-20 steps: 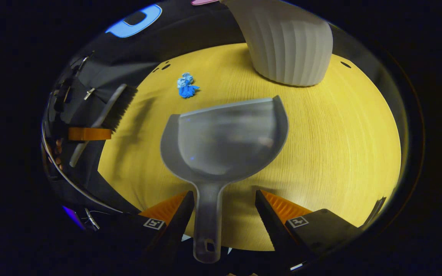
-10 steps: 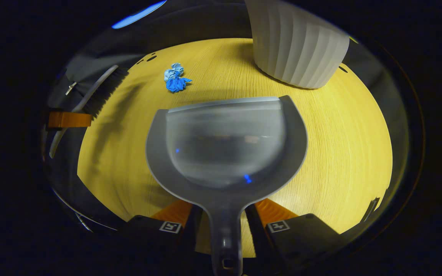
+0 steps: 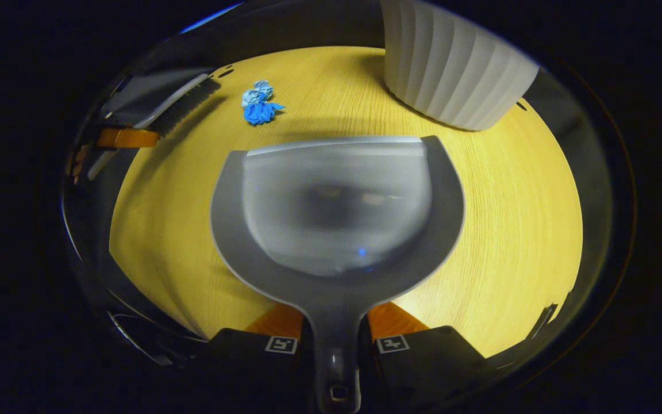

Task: Pick up the small broom and dustpan from the desktop, sweep the trash into the dustpan with the broom, and then empty the trash into the garbage bin.

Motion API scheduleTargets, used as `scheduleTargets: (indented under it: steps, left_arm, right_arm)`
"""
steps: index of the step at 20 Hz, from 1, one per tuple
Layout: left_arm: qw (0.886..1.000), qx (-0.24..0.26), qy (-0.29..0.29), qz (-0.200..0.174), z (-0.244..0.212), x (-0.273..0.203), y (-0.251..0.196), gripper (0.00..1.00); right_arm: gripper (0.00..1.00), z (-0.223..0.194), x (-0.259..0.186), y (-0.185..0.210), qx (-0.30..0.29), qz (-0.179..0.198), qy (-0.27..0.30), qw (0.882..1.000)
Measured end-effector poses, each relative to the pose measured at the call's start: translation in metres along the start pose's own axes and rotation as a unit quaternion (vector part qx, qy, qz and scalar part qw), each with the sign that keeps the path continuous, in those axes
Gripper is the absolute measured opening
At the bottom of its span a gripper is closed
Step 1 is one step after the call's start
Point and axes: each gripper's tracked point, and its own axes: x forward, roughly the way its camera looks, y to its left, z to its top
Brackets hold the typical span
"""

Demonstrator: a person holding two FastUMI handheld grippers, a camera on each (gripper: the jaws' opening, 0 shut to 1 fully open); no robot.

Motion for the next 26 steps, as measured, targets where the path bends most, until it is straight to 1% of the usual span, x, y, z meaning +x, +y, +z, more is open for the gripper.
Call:
scheduleTargets:
  steps: [1, 2, 5, 7, 8, 9, 10, 12, 15, 18, 19, 20, 21, 22, 23, 25, 26]
  left_arm:
    - [1.000, 0.017, 0.002, 0.000, 0.009, 0.007, 0.004, 0.29]
    - [0.999, 0.036, 0.003, -0.001, 0.018, 0.014, 0.007, 0.26]
    - [0.995, 0.103, 0.013, -0.003, 0.042, 0.033, 0.010, 0.26]
    - [0.990, 0.142, 0.024, -0.009, 0.051, 0.045, 0.005, 0.26]
    - [0.987, 0.156, 0.025, -0.011, 0.056, 0.048, 0.001, 0.25]
    - [0.985, 0.168, 0.023, -0.013, 0.062, 0.052, -0.003, 0.29]
    - [0.984, 0.177, 0.022, -0.017, 0.066, 0.054, -0.009, 0.26]
    - [0.980, 0.194, 0.024, -0.029, 0.068, 0.054, -0.021, 0.26]
    - [0.974, 0.222, 0.028, -0.045, 0.066, 0.050, -0.040, 0.26]
    - [0.970, 0.232, 0.029, -0.066, 0.059, 0.042, -0.066, 0.26]
    - [0.969, 0.233, 0.030, -0.075, 0.055, 0.038, -0.078, 0.23]
    - [0.968, 0.236, 0.033, -0.083, 0.049, 0.034, -0.087, 0.23]
    - [0.966, 0.240, 0.036, -0.093, 0.043, 0.031, -0.098, 0.26]
    - [0.963, 0.246, 0.039, -0.106, 0.035, 0.028, -0.110, 0.26]
    - [0.959, 0.254, 0.041, -0.118, 0.029, 0.023, -0.122, 0.23]
    - [0.950, 0.275, 0.049, -0.143, 0.014, 0.014, -0.146, 0.23]
    - [0.945, 0.284, 0.052, -0.154, 0.009, 0.010, -0.156, 0.26]
  right_arm:
    - [0.42, -0.001, -0.002, -0.003, -0.007, -0.002, 0.001, 1.000]
    - [0.35, -0.003, -0.004, -0.005, -0.010, -0.004, 0.003, 1.000]
    - [0.35, -0.007, -0.008, -0.012, -0.025, -0.018, 0.004, 1.000]
    - [0.34, -0.008, -0.009, -0.008, -0.019, -0.015, 0.004, 1.000]
    - [0.34, -0.008, -0.009, -0.007, -0.021, -0.014, 0.001, 1.000]
    - [0.35, -0.008, -0.009, -0.007, -0.026, -0.015, 0.000, 1.000]
    - [0.35, -0.010, -0.009, -0.007, -0.034, -0.016, 0.001, 0.999]
    - [0.35, -0.012, -0.010, -0.007, -0.043, -0.017, 0.001, 0.999]
    - [0.34, -0.012, -0.010, -0.006, -0.051, -0.014, 0.000, 0.999]
    - [0.34, -0.008, -0.012, -0.003, -0.058, -0.008, 0.001, 0.998]
    - [0.34, -0.009, -0.011, -0.004, -0.059, -0.006, 0.003, 0.998]
    - [0.35, -0.010, -0.009, -0.005, -0.059, -0.004, 0.004, 0.998]
    - [0.34, -0.009, -0.009, -0.005, -0.060, -0.003, 0.002, 0.998]
    - [0.34, -0.010, -0.009, -0.006, -0.063, -0.002, 0.000, 0.998]
    - [0.35, -0.011, -0.010, -0.007, -0.065, -0.001, -0.002, 0.998]
    - [0.34, -0.010, -0.010, -0.007, -0.069, 0.003, -0.009, 0.998]
    - [0.34, -0.010, -0.011, -0.008, -0.069, 0.004, -0.015, 0.997]
